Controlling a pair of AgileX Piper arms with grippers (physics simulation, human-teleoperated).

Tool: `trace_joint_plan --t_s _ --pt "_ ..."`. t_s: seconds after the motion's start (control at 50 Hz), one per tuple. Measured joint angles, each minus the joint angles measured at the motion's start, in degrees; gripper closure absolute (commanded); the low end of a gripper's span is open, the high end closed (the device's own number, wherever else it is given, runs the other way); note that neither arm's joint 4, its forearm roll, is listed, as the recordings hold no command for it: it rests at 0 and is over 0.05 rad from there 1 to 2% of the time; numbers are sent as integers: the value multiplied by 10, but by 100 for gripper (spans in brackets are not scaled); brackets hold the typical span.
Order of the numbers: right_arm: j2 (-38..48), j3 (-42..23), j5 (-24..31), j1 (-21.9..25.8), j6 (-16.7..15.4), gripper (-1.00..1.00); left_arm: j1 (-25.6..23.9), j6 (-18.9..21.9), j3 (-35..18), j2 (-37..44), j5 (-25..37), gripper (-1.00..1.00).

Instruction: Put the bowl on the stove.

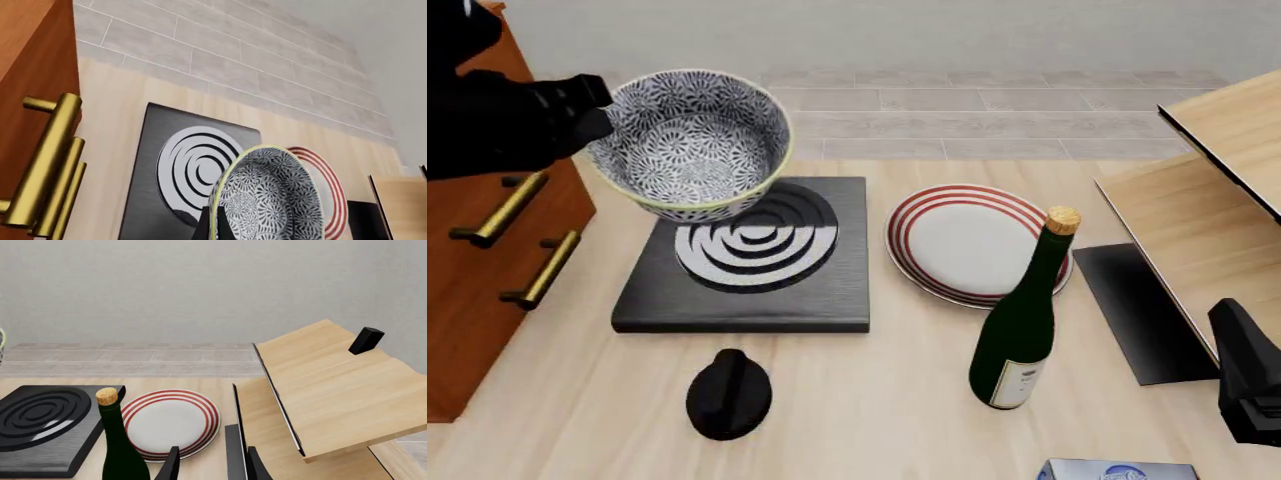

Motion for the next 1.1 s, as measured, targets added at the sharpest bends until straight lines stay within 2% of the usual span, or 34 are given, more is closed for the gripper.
trace_joint_plan --t_s 0.5,1.1 --pt "0 0 0 0 0 -100 -2 12 -1 56 -50 100" --pt "0 0 0 0 0 -100 -27 -10 9 103 -94 100"
